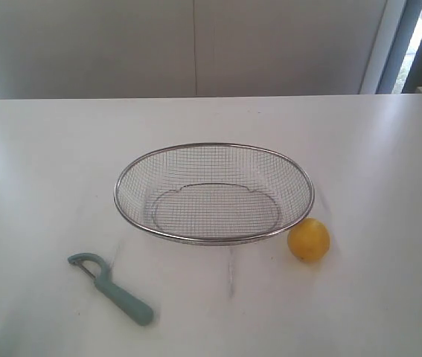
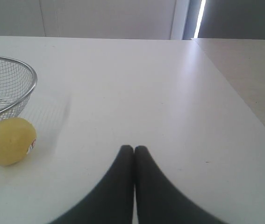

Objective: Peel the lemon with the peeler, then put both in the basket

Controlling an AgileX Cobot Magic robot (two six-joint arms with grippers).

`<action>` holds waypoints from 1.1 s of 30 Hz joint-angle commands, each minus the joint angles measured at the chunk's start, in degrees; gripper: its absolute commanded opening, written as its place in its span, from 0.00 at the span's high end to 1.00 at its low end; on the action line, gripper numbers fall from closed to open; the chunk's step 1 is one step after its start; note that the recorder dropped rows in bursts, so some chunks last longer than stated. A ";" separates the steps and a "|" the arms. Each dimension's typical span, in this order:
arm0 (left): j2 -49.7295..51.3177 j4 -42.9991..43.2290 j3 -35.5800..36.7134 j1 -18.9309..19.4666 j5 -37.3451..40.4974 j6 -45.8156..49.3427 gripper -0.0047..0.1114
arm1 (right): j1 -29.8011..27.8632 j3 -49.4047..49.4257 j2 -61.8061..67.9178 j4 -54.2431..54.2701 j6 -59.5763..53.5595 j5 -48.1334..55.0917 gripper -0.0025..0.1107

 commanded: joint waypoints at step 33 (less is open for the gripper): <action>-0.20 -0.49 0.15 -0.04 0.32 0.26 0.96 | 0.13 0.09 -0.31 -0.10 18.07 -26.91 0.98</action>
